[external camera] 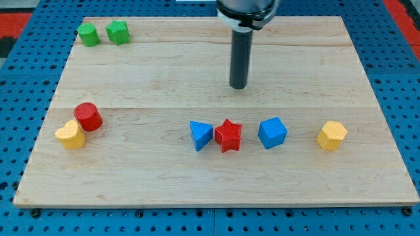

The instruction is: Move your arm towards the yellow hexagon

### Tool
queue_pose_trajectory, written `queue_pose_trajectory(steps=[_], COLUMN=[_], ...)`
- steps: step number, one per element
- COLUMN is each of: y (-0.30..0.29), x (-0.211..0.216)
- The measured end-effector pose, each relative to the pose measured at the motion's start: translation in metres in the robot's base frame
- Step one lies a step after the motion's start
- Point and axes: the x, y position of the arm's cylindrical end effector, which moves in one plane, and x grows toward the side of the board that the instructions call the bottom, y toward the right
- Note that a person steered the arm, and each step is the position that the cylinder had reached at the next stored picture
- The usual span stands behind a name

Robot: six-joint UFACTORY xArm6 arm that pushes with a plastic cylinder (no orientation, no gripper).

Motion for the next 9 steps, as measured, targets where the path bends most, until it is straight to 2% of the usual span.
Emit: queue_pose_trajectory(steps=[2,5,6,8,9], y=[0.058,0.068,0.091,0.091,0.179], x=[-0.013,-0.042,-0.042,-0.050,-0.036])
